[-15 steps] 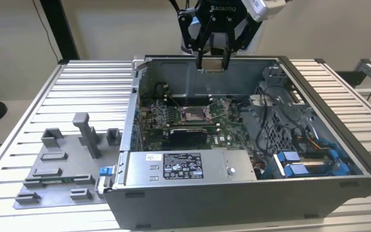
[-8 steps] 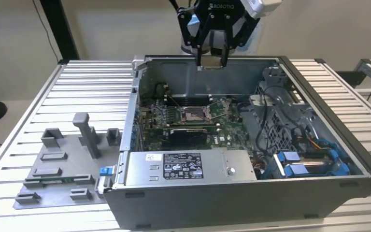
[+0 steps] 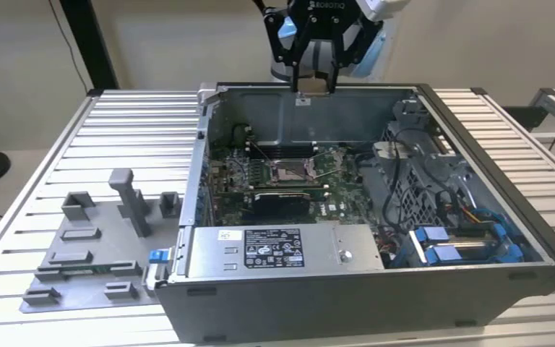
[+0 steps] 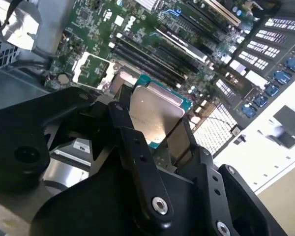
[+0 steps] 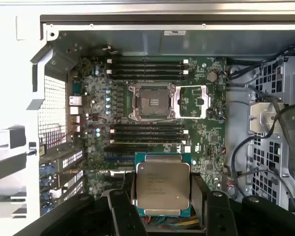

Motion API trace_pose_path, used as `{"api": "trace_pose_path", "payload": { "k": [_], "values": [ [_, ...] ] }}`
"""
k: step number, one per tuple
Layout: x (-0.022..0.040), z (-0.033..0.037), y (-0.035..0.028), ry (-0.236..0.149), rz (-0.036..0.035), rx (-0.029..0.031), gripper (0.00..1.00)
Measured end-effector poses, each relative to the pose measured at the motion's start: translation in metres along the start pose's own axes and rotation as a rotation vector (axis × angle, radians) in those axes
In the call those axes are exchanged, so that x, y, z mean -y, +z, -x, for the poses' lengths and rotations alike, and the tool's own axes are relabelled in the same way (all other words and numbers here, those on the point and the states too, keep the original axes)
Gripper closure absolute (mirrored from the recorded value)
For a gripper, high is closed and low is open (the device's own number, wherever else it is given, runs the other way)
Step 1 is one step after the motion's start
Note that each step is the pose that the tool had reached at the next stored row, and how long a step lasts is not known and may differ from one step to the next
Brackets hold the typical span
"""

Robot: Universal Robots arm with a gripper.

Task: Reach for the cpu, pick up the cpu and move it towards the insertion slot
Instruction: 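Pick up the cpu and move it towards the insertion slot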

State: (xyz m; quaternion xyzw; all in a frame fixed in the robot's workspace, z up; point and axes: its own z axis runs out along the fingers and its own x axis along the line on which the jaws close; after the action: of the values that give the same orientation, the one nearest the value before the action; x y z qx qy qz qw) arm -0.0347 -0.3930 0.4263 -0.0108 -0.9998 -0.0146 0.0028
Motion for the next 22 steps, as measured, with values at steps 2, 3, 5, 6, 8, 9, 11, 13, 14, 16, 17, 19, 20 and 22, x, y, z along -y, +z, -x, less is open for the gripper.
{"api": "trace_pose_path", "payload": {
  "k": [2,3,5,6,8,9,11,13,14,16,17,19,20,22],
  "values": [
    [-0.0046,-0.0004,0.0004,0.0,-0.0001,0.0,1.0],
    [-0.007,-0.0006,0.0007,0.001,-0.0001,0.0,1.0],
    [-0.0119,-0.0009,0.0013,0.001,0.0,0.0,1.0],
    [-0.0145,-0.0012,0.0017,0.001,0.0,0.0,1.0],
    [-0.0199,-0.0017,0.0022,0.001,-0.0001,0.0,1.0],
    [-0.0227,-0.002,0.0025,0.001,0.0,0.0,1.0],
    [-0.0279,-0.0025,0.003,0.001,0.0,0.0,1.0],
    [-0.0322,-0.0027,0.0037,0.002,0.0,0.0001,1.0],
    [-0.0341,-0.0027,0.0042,0.003,0.0,0.0001,1.0],
    [-0.0385,-0.0028,0.005,0.005,0.0,0.0001,1.0],
    [-0.0408,-0.0029,0.0054,0.005,0.0001,0.0002,1.0],
    [-0.0455,-0.003,0.0062,0.007,-0.0001,0.0002,1.0],
    [-0.0478,-0.003,0.0066,0.007,0.0,0.0002,1.0],
    [-0.0527,-0.0031,0.0075,0.009,0.0,0.0002,1.0]
  ]
}}
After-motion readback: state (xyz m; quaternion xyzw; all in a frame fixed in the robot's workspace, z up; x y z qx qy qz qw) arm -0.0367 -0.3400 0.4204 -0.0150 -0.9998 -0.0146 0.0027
